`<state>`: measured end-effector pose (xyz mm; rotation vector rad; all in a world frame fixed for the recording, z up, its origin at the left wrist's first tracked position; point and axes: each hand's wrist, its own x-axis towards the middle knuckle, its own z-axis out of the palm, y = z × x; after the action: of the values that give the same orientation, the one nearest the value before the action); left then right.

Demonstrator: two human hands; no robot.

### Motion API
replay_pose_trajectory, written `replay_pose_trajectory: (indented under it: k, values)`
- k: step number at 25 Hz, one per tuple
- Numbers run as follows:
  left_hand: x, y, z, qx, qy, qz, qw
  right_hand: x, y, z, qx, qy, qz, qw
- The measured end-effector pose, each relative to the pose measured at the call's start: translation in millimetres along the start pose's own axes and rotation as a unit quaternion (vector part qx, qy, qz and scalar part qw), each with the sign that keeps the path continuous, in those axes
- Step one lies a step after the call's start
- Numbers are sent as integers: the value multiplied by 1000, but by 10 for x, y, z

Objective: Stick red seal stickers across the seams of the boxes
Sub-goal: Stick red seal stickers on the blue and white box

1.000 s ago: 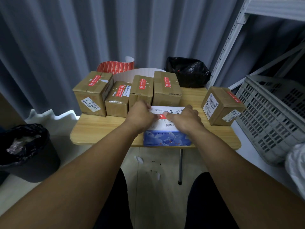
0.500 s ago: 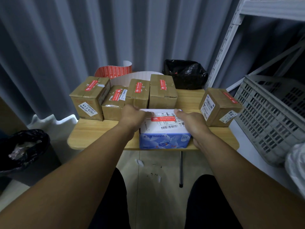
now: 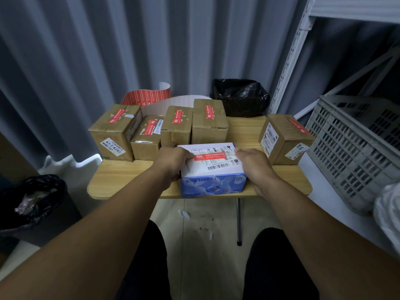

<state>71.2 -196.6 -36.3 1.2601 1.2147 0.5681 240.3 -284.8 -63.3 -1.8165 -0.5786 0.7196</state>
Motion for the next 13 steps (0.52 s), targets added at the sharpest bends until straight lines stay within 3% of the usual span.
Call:
replay_pose_trajectory:
  k: [5,10,13]
  values:
    - [-99,-15,-61,55,-11,25,998,-99,102,-172,-168,43,16,985]
    - [-169,-82,27,45,-65,-7,997,-222,135,-347,-62,42,18,997]
    - [-188,-132,145,48,-102,-17,994,-188,162,-476,-58,63,-2,996]
